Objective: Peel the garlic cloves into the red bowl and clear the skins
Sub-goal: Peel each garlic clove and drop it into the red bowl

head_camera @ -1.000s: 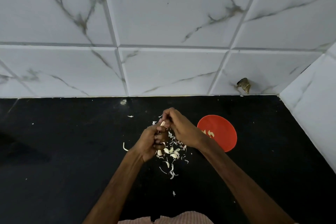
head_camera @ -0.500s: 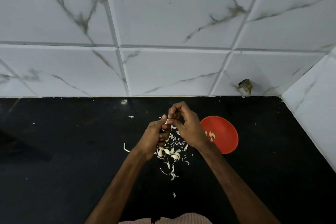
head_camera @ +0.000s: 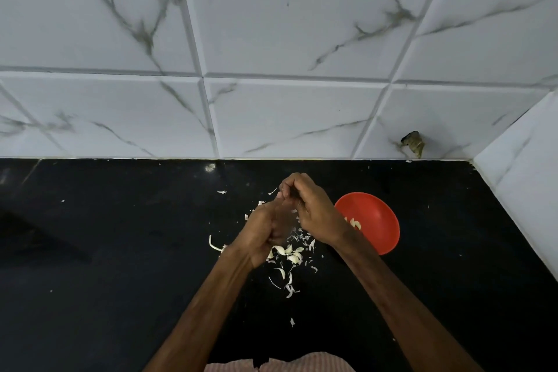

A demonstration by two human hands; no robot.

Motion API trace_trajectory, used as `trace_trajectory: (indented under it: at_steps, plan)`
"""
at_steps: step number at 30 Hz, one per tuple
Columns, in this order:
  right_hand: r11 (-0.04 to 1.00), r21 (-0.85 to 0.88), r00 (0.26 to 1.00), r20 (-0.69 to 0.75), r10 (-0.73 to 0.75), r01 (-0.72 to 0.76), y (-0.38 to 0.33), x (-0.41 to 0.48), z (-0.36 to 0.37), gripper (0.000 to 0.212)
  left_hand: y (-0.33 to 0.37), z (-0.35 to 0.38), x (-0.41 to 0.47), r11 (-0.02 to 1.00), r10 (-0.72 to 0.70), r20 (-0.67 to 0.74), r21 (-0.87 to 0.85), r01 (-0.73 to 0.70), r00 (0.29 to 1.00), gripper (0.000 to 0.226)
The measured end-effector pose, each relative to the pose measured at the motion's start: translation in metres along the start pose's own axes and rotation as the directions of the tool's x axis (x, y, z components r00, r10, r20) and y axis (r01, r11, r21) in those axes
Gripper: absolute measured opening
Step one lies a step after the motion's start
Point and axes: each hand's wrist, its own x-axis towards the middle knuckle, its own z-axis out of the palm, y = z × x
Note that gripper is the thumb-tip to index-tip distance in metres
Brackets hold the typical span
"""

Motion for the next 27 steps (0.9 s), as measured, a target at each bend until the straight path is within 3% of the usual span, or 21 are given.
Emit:
trace_trajectory:
  at_steps: [5, 11, 14, 27]
  plan:
    - [1.000, 0.003, 1.000, 0.009, -0.017, 0.017, -0.0011, 0.0041, -0.0011, 0.039, 0.0038, -0.0014, 0.0002, 0.999, 0.004, 0.026, -0.038, -0.003, 1.000, 0.054]
    - [0.988, 0.155, 0.980, -0.195, 0.027, 0.003, 0.0008, 0.0052, -0.0004, 0.047, 0.0082, 0.0030, -0.0009, 0.992, 0.124, 0.042, 0.020, -0.125, 0.991, 0.048]
    - [0.992, 0.120, 0.963, -0.268, -0.004, 0.038, 0.0011, 0.0026, -0.0003, 0.051, 0.0072, 0.0006, -0.0007, 0.986, 0.148, 0.054, 0.075, -0.151, 0.988, 0.049]
    - [0.992, 0.105, 0.958, -0.287, -0.033, 0.065, -0.0007, 0.0063, -0.0012, 0.045, 0.0059, -0.0006, 0.0013, 0.961, 0.199, 0.040, 0.188, -0.203, 0.979, 0.049]
